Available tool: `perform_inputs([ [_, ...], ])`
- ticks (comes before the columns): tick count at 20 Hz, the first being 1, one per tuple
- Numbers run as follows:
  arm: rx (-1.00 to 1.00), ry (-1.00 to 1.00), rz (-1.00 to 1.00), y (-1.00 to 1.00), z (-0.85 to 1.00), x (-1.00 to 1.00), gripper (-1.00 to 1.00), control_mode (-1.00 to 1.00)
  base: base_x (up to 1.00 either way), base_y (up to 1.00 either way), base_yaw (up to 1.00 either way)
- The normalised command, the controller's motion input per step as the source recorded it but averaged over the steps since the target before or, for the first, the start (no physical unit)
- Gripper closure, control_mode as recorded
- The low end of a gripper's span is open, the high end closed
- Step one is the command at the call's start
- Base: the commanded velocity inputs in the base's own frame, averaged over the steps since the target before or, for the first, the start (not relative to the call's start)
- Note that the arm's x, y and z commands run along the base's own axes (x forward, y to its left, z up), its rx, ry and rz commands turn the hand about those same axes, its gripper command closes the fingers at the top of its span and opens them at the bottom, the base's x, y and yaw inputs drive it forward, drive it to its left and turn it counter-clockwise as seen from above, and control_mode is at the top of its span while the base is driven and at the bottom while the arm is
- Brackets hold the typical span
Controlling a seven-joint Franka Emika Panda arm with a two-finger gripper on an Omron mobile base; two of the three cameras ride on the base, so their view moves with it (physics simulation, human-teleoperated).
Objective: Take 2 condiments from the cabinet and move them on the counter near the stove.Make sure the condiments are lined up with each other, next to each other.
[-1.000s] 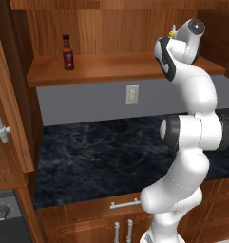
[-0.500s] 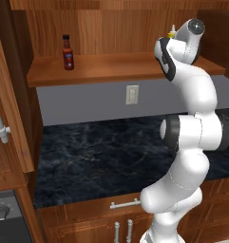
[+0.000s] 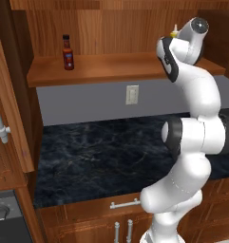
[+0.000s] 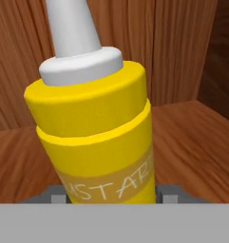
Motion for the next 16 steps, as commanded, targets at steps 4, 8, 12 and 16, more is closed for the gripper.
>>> perform_inputs([
  [4,0.00,0.00,0.07,0.00,0.00,-0.74,1.00,-1.00,0.00,0.00,0.00],
  [8,0.00,-0.03,0.11,0.00,0.00,-0.86,1.00,-1.00,0.00,0.00,0.00],
  [12,0.00,-0.04,0.24,0.00,0.00,-0.94,1.00,-1.00,0.00,0.00,0.00],
  [16,0.00,-0.01,0.28,0.06,0.10,-1.00,1.00,-1.00,0.00,0.00,0.00],
])
